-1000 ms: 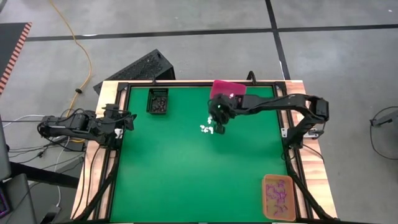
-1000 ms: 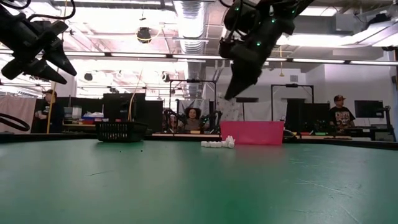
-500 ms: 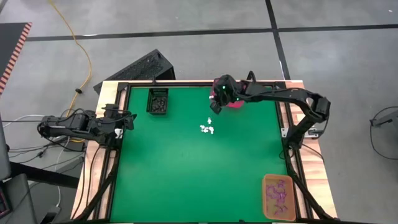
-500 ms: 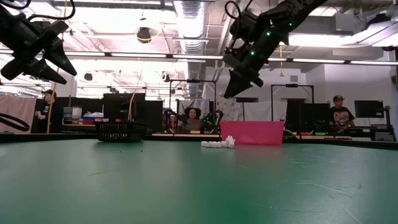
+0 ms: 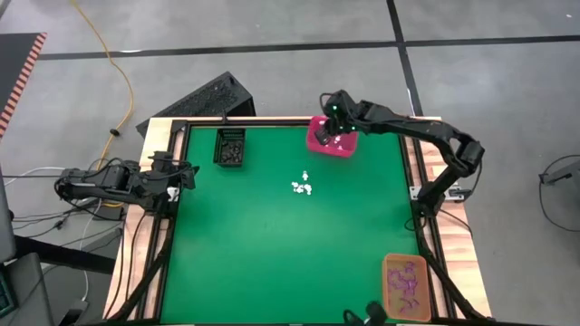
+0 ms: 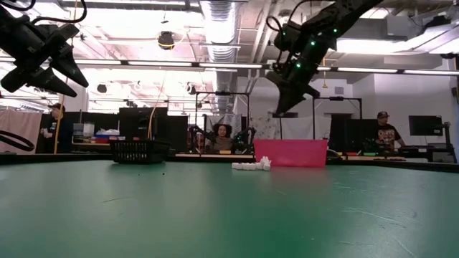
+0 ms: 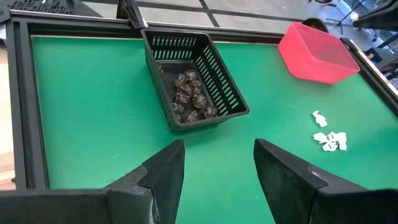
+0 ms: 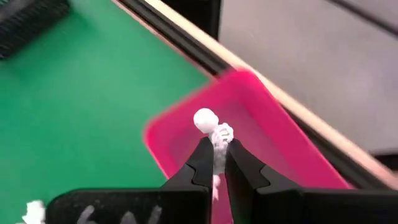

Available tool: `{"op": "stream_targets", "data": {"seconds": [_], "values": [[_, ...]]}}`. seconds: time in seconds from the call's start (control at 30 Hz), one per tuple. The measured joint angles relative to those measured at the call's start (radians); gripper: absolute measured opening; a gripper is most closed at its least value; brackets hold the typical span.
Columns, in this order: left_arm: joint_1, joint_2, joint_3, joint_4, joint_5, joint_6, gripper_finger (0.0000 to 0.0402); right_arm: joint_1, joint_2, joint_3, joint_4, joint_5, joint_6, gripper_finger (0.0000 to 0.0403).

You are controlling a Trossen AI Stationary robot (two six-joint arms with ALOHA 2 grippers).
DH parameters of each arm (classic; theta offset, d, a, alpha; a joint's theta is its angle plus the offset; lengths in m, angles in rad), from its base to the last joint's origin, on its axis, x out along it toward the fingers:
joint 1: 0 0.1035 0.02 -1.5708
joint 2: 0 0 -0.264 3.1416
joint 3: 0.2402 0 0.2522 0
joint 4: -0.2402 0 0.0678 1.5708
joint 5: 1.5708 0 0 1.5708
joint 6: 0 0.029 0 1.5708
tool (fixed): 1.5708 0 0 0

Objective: Sort Halloween decoration
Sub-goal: Put the white skeleton toy into the pink bin

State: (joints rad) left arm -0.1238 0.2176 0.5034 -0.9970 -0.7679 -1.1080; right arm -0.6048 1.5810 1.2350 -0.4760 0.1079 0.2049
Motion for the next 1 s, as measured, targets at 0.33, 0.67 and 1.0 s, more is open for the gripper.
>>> {"op": "stream_targets", "data": {"seconds": [0.33, 0.67, 1.0], "values": [[0.000, 0.000, 0.000, 0.000, 0.004, 0.004, 0.0183, -0.067, 0.019, -0.001, -0.166, -0.016, 0.121, 0.0110], [0.000, 0.000, 0.000, 0.000, 0.003, 0.012, 0.0183, -0.042, 0.019, 0.000, -0.159, -0.030, 0.154, 0.0232], [0.000, 0.000, 0.000, -0.008, 0.028, 0.012, 0.0183, 0.204, 0.029, 0.000, -0.143, -0.078, 0.251, 0.0220]]}}
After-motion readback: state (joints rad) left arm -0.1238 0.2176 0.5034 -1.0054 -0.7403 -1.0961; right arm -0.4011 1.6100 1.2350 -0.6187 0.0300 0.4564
